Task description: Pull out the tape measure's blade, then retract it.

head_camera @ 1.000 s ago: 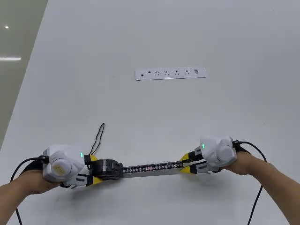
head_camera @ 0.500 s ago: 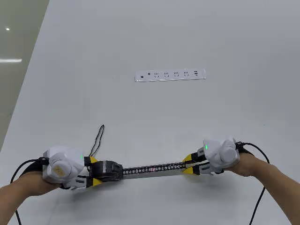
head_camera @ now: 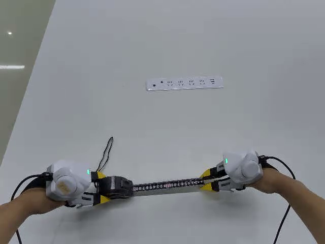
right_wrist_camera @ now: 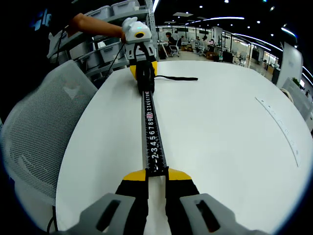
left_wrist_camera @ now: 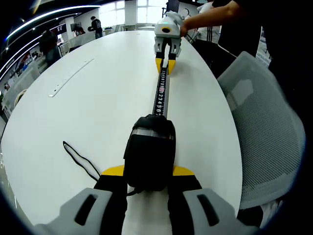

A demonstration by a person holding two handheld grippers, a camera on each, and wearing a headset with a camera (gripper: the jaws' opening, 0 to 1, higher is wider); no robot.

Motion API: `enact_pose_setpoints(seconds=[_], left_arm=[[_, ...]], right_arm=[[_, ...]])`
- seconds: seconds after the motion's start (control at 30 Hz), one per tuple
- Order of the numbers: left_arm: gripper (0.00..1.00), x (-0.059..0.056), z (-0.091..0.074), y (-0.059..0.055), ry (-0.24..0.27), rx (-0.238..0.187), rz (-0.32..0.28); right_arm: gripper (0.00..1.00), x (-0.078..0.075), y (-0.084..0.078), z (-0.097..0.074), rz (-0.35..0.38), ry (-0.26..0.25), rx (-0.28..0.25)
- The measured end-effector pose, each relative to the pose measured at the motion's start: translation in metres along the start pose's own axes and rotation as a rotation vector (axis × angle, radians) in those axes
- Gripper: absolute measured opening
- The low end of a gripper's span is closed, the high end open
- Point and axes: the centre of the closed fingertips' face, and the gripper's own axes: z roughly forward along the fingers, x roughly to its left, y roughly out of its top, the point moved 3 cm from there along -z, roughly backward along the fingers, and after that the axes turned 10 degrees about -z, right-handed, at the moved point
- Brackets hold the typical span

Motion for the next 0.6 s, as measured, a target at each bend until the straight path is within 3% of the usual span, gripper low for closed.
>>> enact_pose_setpoints(seconds=[0.6], left_arm=[[0.27, -0.0003, -0.0007, -0.0002, -0.001, 0.001, 0.0]], right_arm=[[0.1, 0.0, -0.0045, -0.0066, 0.019, 0.002, -0.002]])
